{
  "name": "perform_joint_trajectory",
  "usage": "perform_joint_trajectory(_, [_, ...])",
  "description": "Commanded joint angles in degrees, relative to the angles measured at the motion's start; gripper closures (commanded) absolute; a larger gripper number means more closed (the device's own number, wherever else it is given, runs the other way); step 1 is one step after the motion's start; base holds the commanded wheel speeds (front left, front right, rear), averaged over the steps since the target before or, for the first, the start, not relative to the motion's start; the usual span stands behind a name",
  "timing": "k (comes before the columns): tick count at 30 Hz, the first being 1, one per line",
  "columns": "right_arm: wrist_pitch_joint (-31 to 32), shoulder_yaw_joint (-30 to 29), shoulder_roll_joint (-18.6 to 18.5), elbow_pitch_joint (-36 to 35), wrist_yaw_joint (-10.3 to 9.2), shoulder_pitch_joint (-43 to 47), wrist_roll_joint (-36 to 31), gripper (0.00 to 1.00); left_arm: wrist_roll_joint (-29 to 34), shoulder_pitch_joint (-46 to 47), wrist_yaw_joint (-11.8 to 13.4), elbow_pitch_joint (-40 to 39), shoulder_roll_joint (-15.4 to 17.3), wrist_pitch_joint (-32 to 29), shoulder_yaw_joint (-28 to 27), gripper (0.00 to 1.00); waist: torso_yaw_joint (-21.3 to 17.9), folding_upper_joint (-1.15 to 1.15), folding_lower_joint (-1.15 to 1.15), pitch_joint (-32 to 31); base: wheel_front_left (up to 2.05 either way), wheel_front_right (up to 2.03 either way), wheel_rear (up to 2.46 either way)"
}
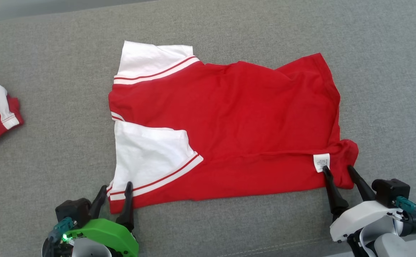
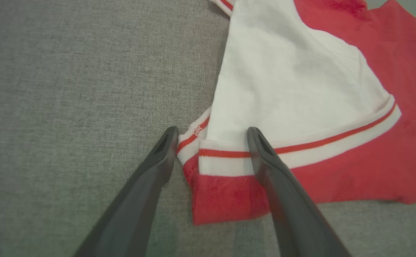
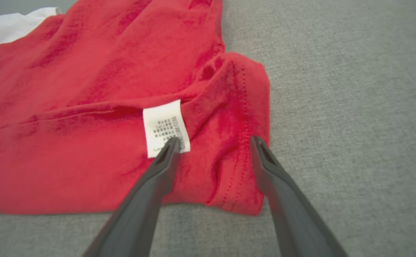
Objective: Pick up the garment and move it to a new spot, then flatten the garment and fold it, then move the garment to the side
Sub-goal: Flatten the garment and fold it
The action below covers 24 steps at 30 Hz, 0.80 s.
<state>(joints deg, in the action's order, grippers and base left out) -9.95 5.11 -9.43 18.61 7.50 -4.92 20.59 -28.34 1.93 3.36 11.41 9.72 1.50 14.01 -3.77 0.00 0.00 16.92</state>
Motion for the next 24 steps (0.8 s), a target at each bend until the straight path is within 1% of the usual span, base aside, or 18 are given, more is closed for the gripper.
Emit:
perform_joint_trajectory(1, [-0.3,0.1,-0.3,0.2,-0.02,-0.3,0.3,0.0,-0.4,0.4,-0.4,0.6,-0.2,-0.5,0.0,0.0,0.0,0.0,0.0,0.0,0.0,0.0,0.0])
perform_joint_trajectory(6, [-1.2,-1.4,-0.2,1.5,-0.03,0.2,0.4,0.0,-1.9,1.3,-1.0,3.3,-0.1,-2.0,0.0,0.0,0.1,0.0,0.0,0.3,0.0,0.0,0.0])
perform_joint_trajectory(10, [-0.2,-0.3,0.0,2.8,-0.03,-0.8,0.6,0.0,-2.6,1.9,-1.4,5.2,0.0,-3.7,0.5,0.0,-0.3,0.0,0.0,0.8,0.0,0.0,0.0])
perform_joint_trajectory(11, [0.3,0.3,0.1,3.1,-0.03,-1.1,1.0,0.0,-2.8,2.2,-1.6,5.6,0.1,-4.2,0.7,0.03,-0.4,0.0,0.0,0.9,0.0,0.0,0.0])
perform_joint_trajectory(12, [0.6,0.7,0.1,3.4,-0.02,-1.4,1.2,0.32,-2.5,2.4,-1.3,6.0,0.2,-4.2,0.7,0.6,-0.4,0.0,0.0,0.9,0.0,0.0,0.0])
perform_joint_trajectory(13, [1.1,1.1,0.2,3.7,-0.01,-1.5,1.6,0.81,-2.6,2.6,-1.7,6.3,0.2,-4.6,0.9,1.0,-0.4,0.0,0.0,1.0,0.0,0.0,0.0])
perform_joint_trajectory(14, [1.7,1.6,0.2,3.9,-0.01,-1.7,2.0,1.0,-2.7,2.8,-1.8,6.6,0.1,-5.0,1.2,1.0,-0.4,0.0,0.0,1.0,0.0,0.0,0.0])
perform_joint_trajectory(19, [2.5,2.5,-1.6,3.5,-0.1,-1.3,2.7,1.0,-2.9,1.9,-1.3,5.3,0.4,-4.4,0.8,1.0,-0.2,0.0,0.0,0.3,0.0,0.0,0.0])
perform_joint_trajectory(21, [2.8,2.7,-2.4,2.3,-0.1,-0.8,3.2,1.0,-3.1,0.8,-1.1,3.7,0.8,-4.5,0.6,1.0,0.1,0.0,0.0,0.0,0.0,0.0,0.0])
perform_joint_trajectory(24, [4.2,3.2,-3.8,-0.4,-0.08,0.7,3.7,1.0,-3.1,-1.2,-0.1,0.6,1.6,-5.3,0.3,1.0,0.6,0.0,0.0,-0.8,0.0,0.0,0.0])
